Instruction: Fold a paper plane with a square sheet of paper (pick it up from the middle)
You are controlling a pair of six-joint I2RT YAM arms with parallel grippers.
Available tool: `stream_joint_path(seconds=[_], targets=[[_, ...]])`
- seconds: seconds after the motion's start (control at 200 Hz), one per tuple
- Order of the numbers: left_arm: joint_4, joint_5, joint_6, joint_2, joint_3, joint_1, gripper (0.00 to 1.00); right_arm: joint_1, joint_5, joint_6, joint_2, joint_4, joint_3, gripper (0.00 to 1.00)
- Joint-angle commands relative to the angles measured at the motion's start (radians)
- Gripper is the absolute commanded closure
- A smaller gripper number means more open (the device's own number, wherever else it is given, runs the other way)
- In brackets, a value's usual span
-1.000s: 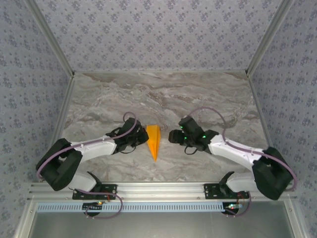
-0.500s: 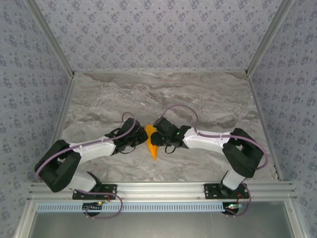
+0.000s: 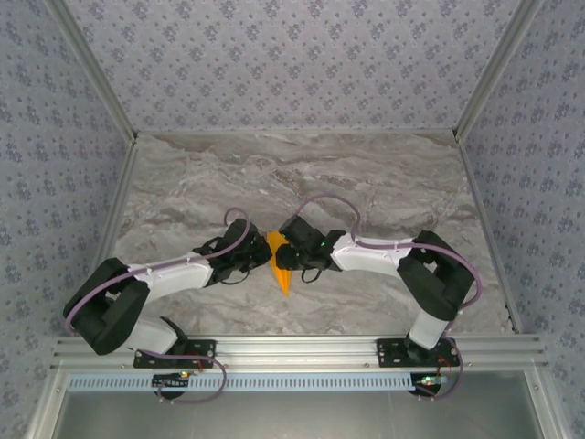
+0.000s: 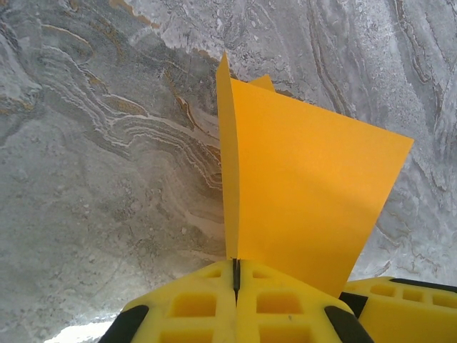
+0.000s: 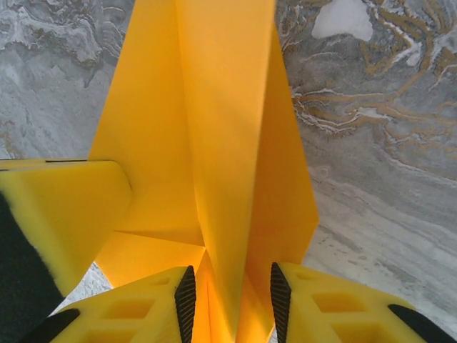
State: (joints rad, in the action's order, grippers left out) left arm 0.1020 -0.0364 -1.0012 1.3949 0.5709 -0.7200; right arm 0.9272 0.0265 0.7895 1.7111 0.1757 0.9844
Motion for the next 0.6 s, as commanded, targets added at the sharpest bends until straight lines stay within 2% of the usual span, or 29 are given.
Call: stream_joint_path(seconds=[0.0,0.13,0.595], targets=[[-0.001,0.01,-0.007,0.003,-0.003,0.003,1.0,-0.004,0.01,0.023,-0.005,0.009,-0.006,0.65],[-0.002,0.011,-0.009,0.002,-0.005,0.004,1.0,-0.006,-0.029,0.018,-0.035,0.048,-0.002,0.63],[0.001,0.004,-0.008,0.01,-0.002,0.003,1.0,0.007,0.006,-0.01,0.012,0.057,0.022,0.53]])
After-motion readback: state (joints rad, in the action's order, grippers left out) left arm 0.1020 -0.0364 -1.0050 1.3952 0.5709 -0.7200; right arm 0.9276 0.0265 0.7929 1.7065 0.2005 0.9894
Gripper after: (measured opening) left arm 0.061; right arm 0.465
